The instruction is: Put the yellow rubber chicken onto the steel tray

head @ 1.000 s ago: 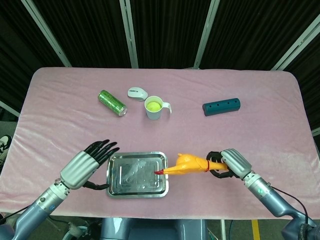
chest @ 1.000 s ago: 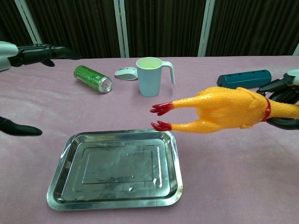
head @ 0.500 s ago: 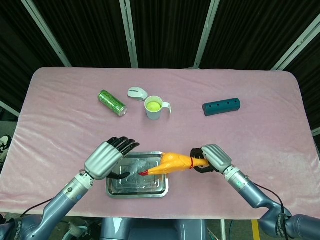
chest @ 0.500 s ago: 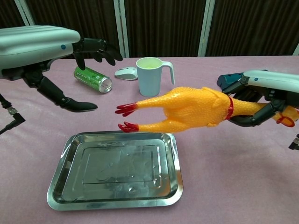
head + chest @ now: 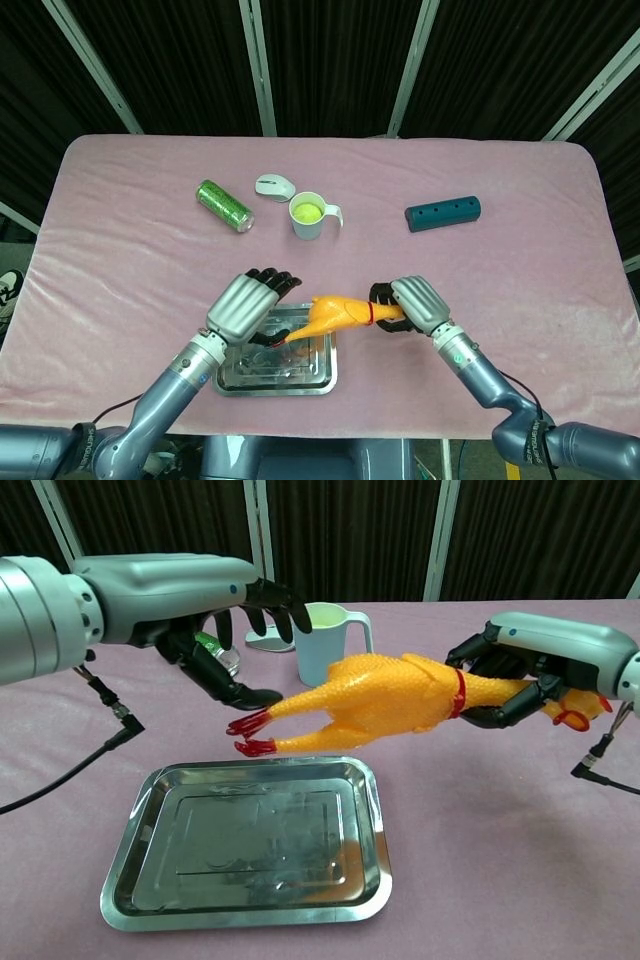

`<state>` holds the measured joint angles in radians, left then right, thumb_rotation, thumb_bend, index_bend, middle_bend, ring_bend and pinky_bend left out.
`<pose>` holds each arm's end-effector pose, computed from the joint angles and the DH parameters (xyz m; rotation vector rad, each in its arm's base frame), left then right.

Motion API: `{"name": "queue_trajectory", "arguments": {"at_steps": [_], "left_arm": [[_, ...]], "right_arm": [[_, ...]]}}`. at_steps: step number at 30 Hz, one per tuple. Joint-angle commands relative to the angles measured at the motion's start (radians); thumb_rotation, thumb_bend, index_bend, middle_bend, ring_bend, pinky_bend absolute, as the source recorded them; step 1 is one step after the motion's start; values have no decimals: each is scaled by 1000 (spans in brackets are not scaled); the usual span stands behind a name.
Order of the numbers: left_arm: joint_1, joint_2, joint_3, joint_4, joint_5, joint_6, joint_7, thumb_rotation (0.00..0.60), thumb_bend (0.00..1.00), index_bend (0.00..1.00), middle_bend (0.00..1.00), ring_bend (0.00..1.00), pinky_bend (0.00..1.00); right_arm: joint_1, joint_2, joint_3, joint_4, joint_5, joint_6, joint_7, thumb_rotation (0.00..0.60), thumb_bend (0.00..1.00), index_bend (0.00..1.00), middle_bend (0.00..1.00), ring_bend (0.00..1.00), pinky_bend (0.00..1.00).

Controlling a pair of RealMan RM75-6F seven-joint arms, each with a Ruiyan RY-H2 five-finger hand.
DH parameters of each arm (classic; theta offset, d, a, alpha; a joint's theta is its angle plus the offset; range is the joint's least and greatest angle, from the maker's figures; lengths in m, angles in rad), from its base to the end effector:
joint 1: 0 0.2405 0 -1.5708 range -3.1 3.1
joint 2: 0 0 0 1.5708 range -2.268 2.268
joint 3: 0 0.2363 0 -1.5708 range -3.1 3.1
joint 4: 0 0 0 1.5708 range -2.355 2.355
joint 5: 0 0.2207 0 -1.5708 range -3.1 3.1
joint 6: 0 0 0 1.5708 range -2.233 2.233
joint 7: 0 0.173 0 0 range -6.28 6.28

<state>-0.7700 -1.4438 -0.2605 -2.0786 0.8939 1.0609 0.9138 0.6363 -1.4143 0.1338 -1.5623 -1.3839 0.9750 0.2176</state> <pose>-0.0110 0.2812 -0.0075 -2.0472 -0.8024 -0.9581 -0.1401 -0.3295 -0.0104 1.8218 -1.3178 1.2234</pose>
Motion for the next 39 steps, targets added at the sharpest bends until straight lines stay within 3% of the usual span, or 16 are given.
{"name": "queue_trajectory", "arguments": {"at_steps": [1,18,29,35,39], "left_arm": [[-32,-26,1,-7,-37,21,20,600,27,172,205,196,336],[-90,-34,34,-21,-57,131,19,600,24,150,203,202,338],[-159,-93,1,52,-155,167,36,600,27,158,208,202,338],[-201,-126,-11,71,-206,179,55,600,75,170,216,211,338],[-223,-149,-22,82,-237,186,51,600,159,209,247,240,359]], "right_arm": [[4,-17,18,1,25,5,-28,600,738,992,779,710,846],[15,-37,47,-10,84,3,-100,600,738,992,779,710,846],[5,-25,34,-42,60,20,-105,600,738,992,779,710,846],[2,-20,27,-60,44,25,-104,600,745,992,779,710,846],[1,-17,23,-68,37,24,-104,600,751,992,779,710,846]]}}
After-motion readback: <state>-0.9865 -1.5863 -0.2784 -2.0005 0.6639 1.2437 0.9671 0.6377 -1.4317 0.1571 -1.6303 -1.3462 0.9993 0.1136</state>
